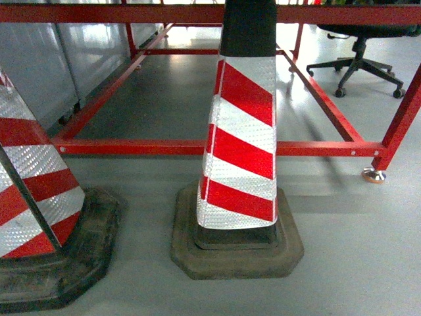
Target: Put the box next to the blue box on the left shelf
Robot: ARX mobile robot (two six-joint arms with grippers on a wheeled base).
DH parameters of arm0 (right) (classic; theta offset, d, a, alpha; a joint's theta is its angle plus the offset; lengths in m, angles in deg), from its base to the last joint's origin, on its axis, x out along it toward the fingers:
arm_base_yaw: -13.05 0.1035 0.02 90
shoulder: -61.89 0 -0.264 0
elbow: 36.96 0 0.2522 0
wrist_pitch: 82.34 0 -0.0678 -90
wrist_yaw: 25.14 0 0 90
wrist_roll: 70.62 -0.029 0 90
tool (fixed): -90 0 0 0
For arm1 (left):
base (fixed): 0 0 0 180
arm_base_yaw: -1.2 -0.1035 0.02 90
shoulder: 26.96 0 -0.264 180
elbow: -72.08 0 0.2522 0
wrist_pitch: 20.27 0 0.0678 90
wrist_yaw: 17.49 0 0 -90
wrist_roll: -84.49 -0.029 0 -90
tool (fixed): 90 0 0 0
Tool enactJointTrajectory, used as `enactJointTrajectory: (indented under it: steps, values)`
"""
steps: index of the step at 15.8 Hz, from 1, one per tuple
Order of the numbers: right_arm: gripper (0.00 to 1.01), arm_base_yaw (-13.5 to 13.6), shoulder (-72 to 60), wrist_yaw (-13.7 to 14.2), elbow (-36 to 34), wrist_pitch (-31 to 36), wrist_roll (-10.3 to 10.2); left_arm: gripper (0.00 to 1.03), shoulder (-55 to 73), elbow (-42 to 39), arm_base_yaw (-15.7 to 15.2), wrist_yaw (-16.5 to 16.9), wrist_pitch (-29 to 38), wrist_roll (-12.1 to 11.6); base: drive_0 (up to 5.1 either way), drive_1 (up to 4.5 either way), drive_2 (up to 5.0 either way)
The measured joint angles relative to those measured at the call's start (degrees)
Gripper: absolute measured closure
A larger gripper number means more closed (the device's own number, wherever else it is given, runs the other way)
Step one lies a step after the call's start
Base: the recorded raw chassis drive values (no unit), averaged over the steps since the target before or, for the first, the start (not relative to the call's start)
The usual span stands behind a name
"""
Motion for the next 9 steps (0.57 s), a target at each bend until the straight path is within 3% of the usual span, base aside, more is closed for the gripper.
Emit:
enactJointTrajectory:
  steps: [9]
  values:
    - [0.03,0.0,0.0,0.0,0.0,0.0,0.0,0.05,0.0,0.0,0.0,0.0,0.0,0.0,0.0,0.0,0.0]
